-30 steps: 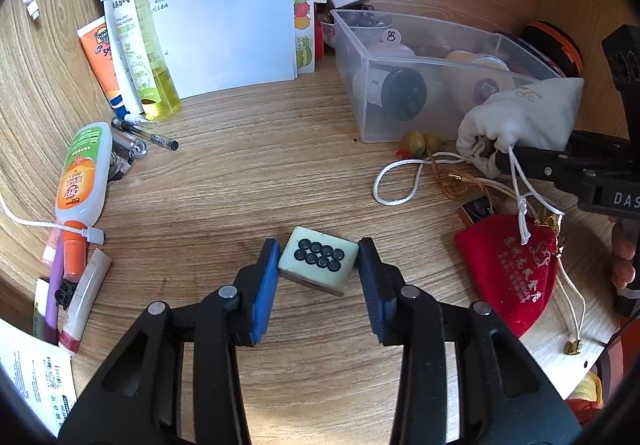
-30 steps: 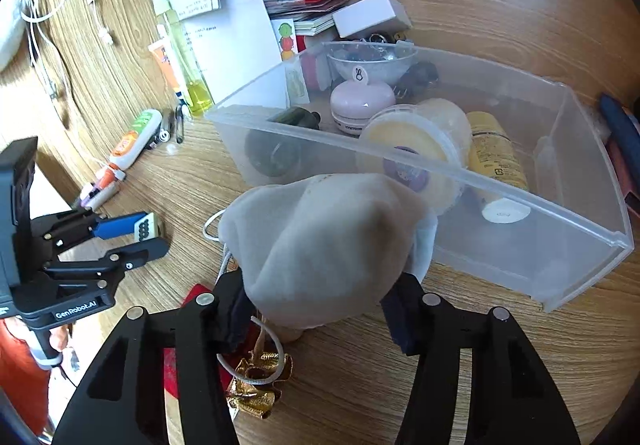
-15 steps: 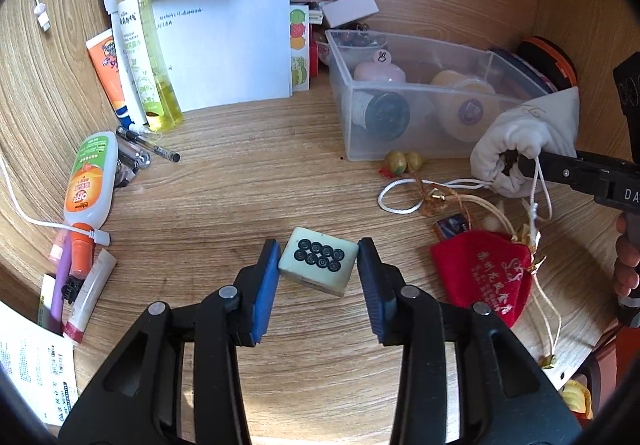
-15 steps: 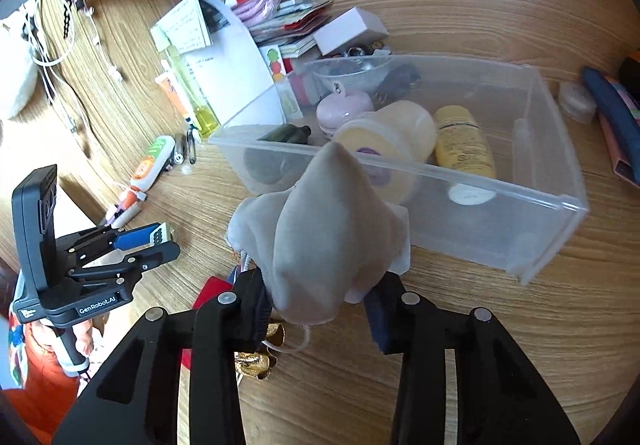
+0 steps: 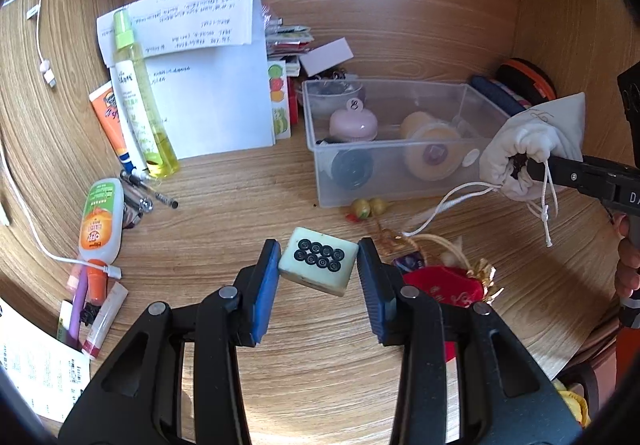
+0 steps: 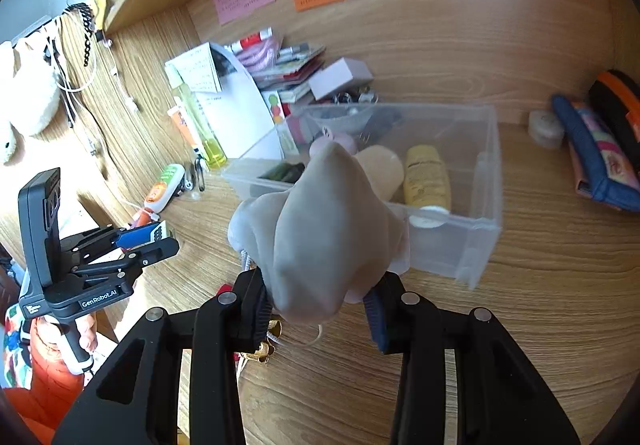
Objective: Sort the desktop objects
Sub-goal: 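Lift the domino tile and white pouch toward the clear box with both tools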
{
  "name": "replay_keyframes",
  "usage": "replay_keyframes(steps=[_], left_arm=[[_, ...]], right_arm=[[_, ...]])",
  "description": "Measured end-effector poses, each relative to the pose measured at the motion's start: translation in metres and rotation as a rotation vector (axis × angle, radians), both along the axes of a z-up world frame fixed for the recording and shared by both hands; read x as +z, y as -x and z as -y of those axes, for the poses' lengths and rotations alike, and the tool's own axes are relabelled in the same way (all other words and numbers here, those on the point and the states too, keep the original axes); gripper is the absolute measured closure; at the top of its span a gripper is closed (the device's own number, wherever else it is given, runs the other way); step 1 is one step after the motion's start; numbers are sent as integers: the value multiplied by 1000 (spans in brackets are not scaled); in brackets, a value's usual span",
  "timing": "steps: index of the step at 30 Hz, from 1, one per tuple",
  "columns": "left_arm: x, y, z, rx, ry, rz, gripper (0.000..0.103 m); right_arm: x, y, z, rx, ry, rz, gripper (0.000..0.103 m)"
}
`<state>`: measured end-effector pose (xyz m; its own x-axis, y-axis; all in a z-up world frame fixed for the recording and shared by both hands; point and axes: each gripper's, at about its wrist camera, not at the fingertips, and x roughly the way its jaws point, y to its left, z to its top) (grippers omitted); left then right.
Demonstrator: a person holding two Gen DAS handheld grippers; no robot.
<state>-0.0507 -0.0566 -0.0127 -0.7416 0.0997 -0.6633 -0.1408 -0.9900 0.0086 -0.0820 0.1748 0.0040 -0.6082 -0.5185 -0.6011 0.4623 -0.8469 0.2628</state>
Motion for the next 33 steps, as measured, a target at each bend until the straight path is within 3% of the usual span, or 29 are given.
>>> replay_keyframes(steps=[15,21,33], left_arm=[[41,18,-35,-59,17,-97,64],[57,39,-39,-78,-12,-120,64],[58,103,-49,-95,-76,-74,64]], right_arm=[[45,-5,-29,-43,-38,-122,67],[59,8,-36,-67,-55,-159,67],[58,58,-22,-71,-99,-156,67]])
